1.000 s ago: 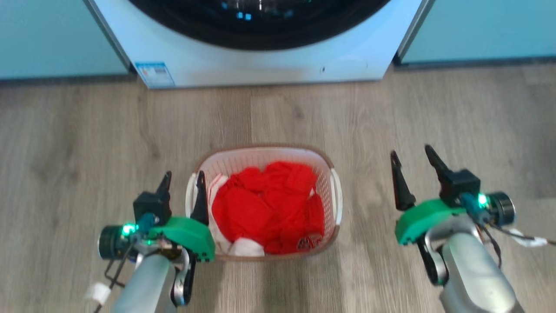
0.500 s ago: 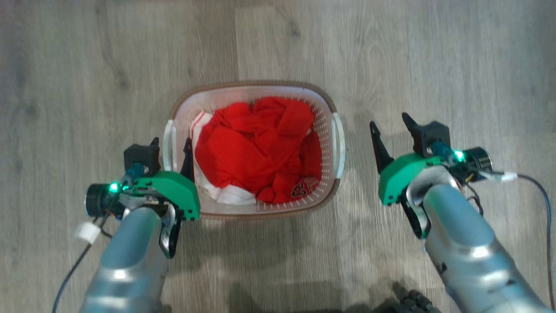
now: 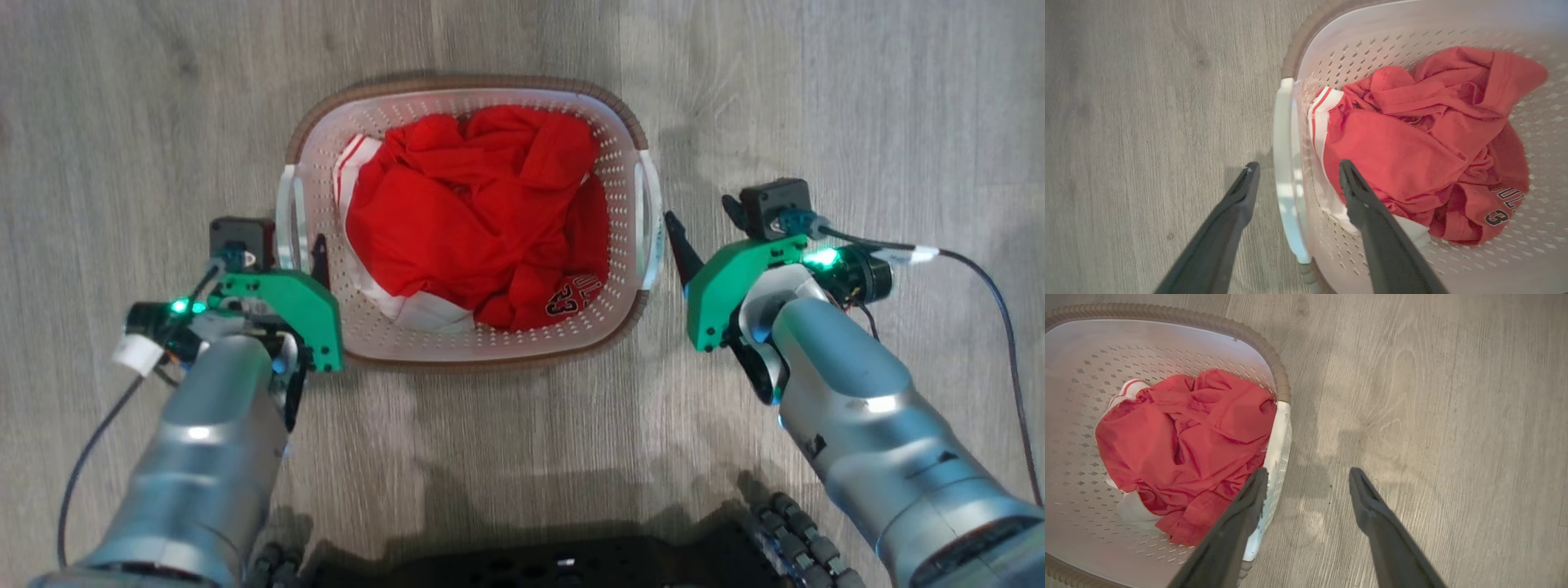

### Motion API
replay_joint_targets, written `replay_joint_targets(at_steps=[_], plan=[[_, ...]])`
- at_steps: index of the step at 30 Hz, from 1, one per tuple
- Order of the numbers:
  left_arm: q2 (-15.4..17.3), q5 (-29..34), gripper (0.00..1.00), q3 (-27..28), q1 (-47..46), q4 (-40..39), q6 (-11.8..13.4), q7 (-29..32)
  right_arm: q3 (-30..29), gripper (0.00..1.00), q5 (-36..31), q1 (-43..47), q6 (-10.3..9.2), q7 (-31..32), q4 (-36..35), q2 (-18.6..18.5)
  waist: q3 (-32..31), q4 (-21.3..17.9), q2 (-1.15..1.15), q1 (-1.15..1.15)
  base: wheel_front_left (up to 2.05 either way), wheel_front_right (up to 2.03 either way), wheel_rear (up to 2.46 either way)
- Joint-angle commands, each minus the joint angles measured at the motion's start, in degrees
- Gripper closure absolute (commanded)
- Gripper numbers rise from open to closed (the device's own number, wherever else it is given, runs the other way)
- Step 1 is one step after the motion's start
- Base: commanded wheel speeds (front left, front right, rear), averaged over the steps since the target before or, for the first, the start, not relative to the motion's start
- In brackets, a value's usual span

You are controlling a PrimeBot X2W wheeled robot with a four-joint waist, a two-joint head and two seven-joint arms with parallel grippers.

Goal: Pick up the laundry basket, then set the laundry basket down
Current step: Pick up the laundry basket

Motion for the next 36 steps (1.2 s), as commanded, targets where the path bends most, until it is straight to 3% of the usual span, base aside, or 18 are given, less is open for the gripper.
replay_joint_targets(at_steps=[1, 10, 24, 36], plan=[[2.1, 0.1, 0.0, 1.5, -0.9, 0.7, -0.1, -0.3, 1.9, 0.0, 1.3, 0.6, 0.41, 0.4, -0.1, 0.6, 1.1, 0.1, 0.0, -0.01, 0.0, 0.0, 0.0], [2.9, -0.1, 0.0, 0.6, -6.3, 5.1, -1.8, 2.6, 8.5, 0.0, 9.3, -4.0, 0.41, 1.6, 1.3, 0.6, 4.9, 0.1, 0.0, -0.01, 0.0, 0.0, 0.0], [4.0, 1.2, 0.0, -3.1, -10.5, 6.0, -3.9, 7.6, 16.5, 0.0, 21.9, -10.0, 0.41, 8.6, 2.2, 0.6, 9.3, 0.1, 0.0, -0.01, 0.0, 0.0, 0.0], [3.7, 1.3, 0.0, -5.4, -12.6, 6.1, -5.0, 11.6, 21.1, 0.0, 27.1, -14.2, 0.41, 10.9, 6.4, 0.6, 11.6, 0.2, 0.0, -0.01, 0.0, 0.0, 0.0]])
